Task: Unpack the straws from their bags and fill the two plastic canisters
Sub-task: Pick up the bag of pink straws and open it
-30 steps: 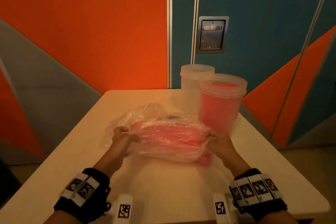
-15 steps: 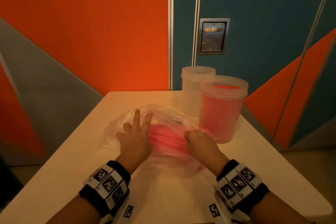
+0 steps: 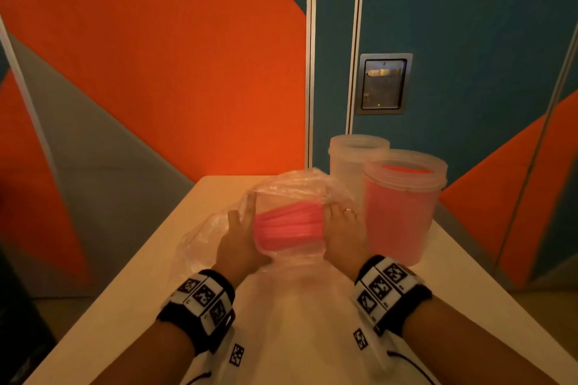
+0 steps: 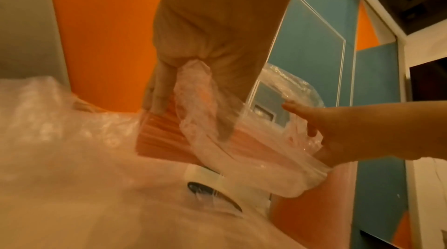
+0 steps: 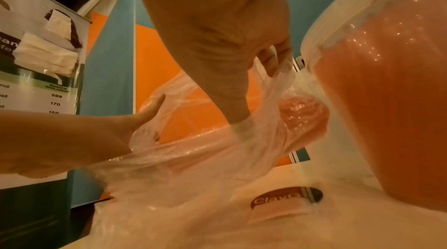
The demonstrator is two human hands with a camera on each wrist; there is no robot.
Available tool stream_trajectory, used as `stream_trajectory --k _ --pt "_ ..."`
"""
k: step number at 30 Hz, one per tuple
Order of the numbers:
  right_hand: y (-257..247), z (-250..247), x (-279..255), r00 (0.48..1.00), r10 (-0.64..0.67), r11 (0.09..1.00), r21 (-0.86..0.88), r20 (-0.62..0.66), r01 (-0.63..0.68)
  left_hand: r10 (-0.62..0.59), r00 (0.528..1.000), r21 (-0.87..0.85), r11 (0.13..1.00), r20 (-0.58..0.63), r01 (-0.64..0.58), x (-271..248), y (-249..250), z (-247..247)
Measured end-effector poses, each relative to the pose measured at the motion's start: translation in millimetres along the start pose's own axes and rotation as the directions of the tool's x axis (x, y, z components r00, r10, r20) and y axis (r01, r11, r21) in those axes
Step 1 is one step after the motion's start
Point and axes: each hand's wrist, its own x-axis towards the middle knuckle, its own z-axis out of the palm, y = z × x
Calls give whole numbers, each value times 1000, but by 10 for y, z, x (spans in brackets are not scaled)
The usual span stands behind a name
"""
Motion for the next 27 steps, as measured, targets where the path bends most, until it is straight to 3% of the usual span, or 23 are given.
stream_trajectory --k 3,5,6,8,9,10,11,14,16,18,19,21,22,24,27 --pt "24 -14 171 999 -20 1000 20 37 20 70 992 6 998 -109 -70 109 -24 -52" --pt "19 58 167 987 -55 998 31 150 51 25 998 28 999 -62 -23 81 -88 25" --pt "21 131 128 961 -81 996 53 263 70 -19 1000 65 998 11 18 45 -138 96" --pt "41 253 40 840 -130 990 108 526 85 -104 976 176 982 191 70 -40 -239 225" --pt "42 296 5 779 -143 989 119 610 89 -123 962 204 976 243 74 -66 -284 267" --pt "33 321 -6 759 -145 989 124 634 85 -129 956 197 977 265 77 -77 -316 285" --pt "16 329 3 776 -140 989 121 615 83 -128 954 171 982 271 83 -70 -320 276" --pt "-111 231 54 888 -179 982 131 424 135 -152 958 138 983 244 120 -50 -250 189" --pt "-204 121 83 918 -194 973 189 347 135 -142 973 192 976 184 106 -80 -140 118" --pt "-244 -31 120 943 -160 967 239 292 90 -18 998 252 968 58 2 -150 -18 71" --pt "-215 -115 155 963 -123 970 235 238 66 102 994 252 964 -37 -89 -184 41 64" --pt "-76 -291 248 994 -12 982 189 111 -9 314 930 202 940 -192 -275 -228 122 93" --pt "29 -378 290 998 43 988 148 48 -50 395 897 181 914 -200 -362 -245 159 118" --pt "304 -490 325 984 174 984 39 -27 -173 501 862 90 864 -78 -495 -253 263 194" --pt "746 -434 313 941 326 925 -178 -90 -337 411 899 77 902 152 -425 -136 299 408"
